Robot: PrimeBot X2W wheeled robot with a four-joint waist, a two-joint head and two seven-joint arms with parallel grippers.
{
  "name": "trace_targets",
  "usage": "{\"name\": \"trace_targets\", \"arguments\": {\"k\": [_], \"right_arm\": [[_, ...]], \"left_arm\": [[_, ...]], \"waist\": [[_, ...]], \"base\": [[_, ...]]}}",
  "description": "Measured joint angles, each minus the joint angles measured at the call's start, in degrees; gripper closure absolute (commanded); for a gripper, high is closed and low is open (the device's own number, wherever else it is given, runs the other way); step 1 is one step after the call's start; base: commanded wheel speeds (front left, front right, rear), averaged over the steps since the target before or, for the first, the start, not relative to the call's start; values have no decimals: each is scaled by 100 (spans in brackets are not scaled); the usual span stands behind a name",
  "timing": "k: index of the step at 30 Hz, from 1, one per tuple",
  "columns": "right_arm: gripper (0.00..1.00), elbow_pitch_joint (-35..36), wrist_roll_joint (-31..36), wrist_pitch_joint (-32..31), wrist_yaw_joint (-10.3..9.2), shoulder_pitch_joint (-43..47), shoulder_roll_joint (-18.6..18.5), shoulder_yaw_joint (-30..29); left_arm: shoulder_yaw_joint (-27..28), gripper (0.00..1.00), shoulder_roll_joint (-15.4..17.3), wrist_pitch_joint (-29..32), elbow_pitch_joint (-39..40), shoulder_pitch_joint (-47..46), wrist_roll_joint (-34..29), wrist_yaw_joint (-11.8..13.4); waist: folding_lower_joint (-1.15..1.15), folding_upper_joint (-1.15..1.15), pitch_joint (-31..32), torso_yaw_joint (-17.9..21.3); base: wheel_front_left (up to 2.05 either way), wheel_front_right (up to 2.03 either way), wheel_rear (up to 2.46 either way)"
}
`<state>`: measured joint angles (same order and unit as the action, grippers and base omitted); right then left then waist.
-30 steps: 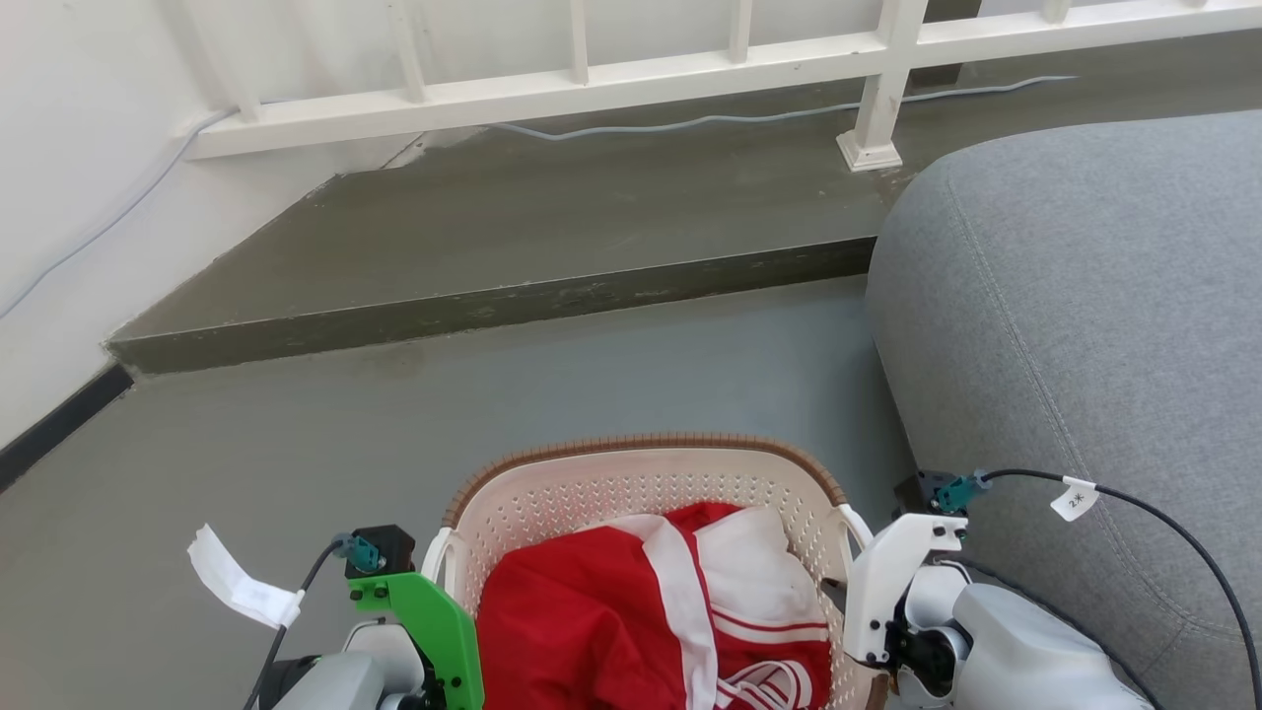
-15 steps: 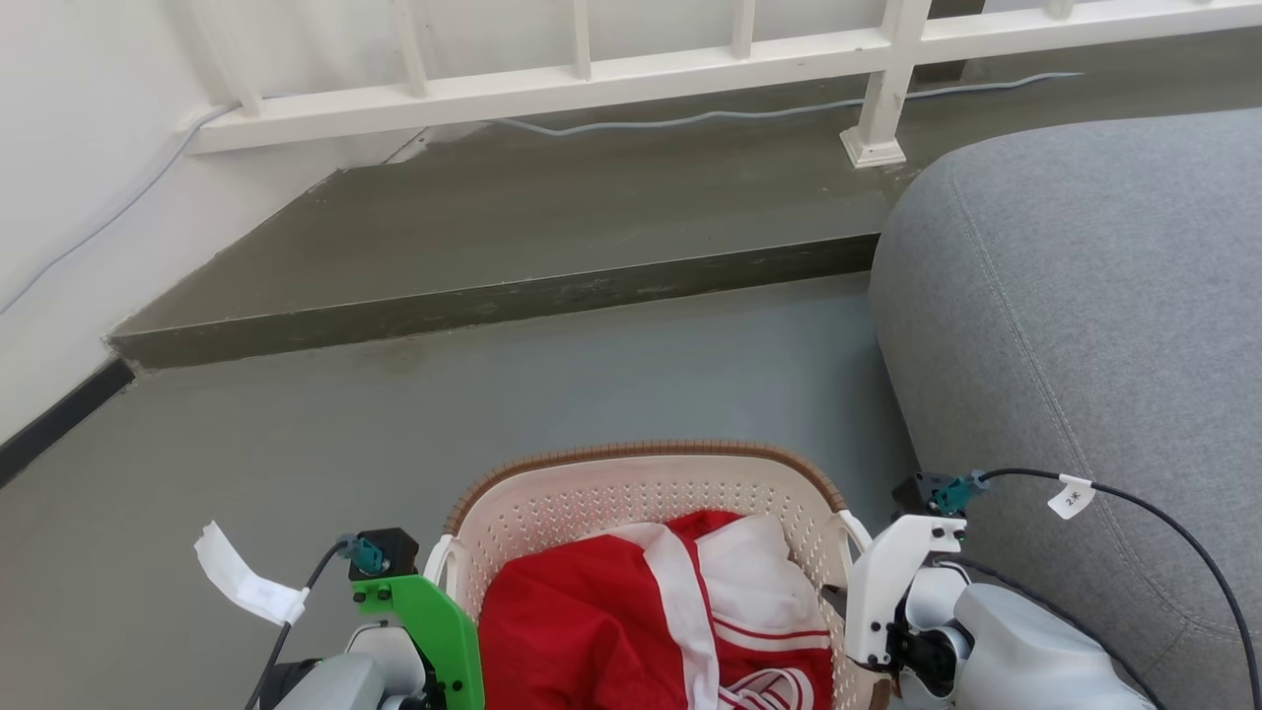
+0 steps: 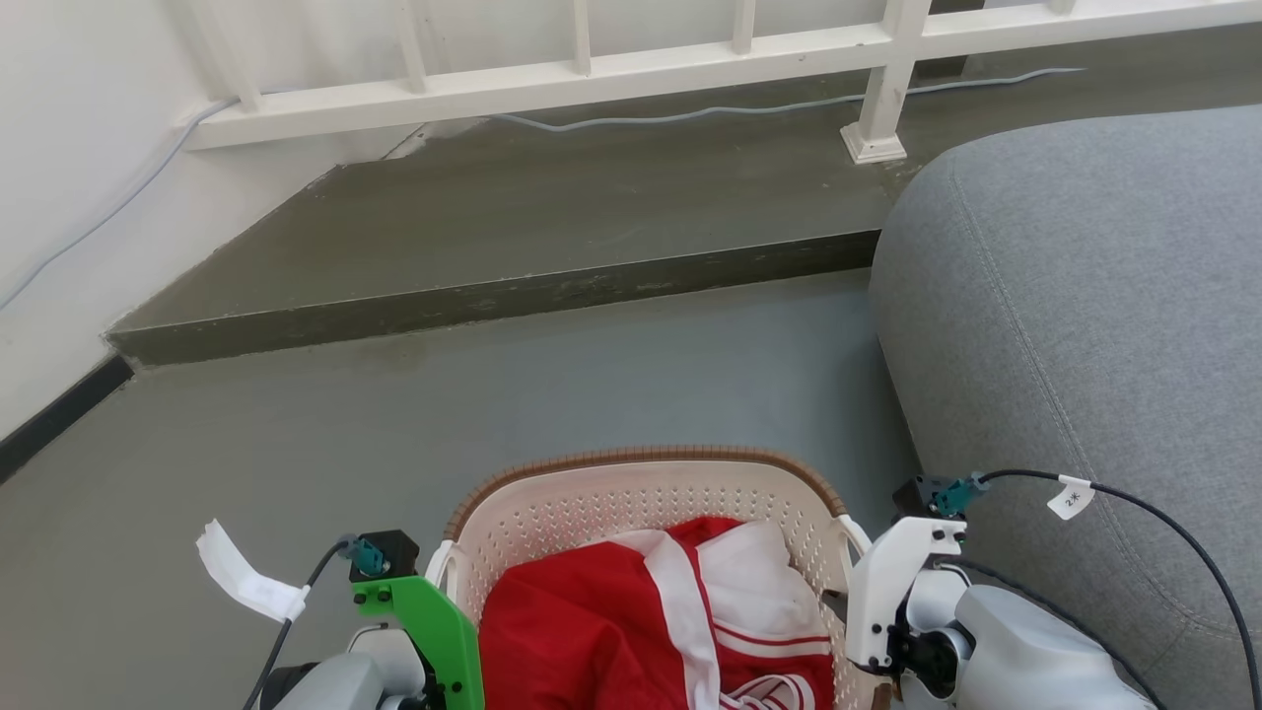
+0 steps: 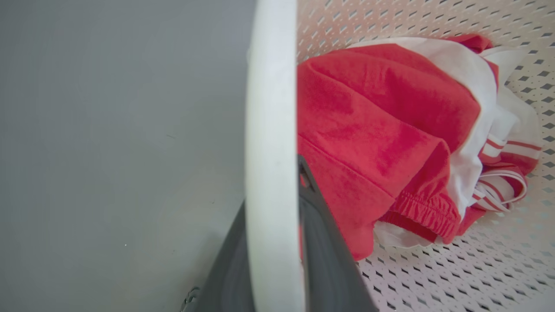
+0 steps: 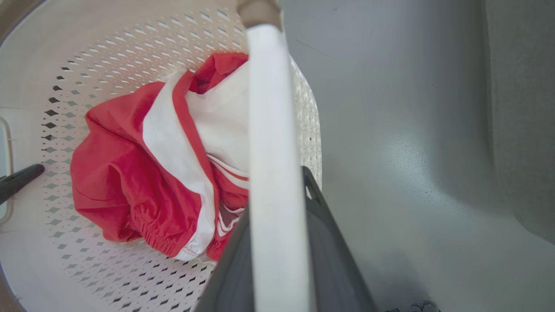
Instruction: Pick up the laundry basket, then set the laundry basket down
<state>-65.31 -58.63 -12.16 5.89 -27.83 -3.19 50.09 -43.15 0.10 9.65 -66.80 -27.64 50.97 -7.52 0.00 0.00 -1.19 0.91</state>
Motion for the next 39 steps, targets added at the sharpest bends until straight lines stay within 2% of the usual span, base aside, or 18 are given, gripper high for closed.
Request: {"name": "trace_targets", "arguments": {"k": [29, 39], "right_arm": [[100, -11, -183, -58, -1, -30, -12, 191], [100, -3, -187, 60, -2, -567, -32, 216]], "left_arm": [[-165, 100, 18, 122, -15, -3, 180, 55], [-146, 100, 47, -94, 53, -410, 221, 151]], "waist": [[0, 0, -57, 23], [0, 0, -452, 57]], "base": [[0, 0, 0], [0, 0, 0]]}}
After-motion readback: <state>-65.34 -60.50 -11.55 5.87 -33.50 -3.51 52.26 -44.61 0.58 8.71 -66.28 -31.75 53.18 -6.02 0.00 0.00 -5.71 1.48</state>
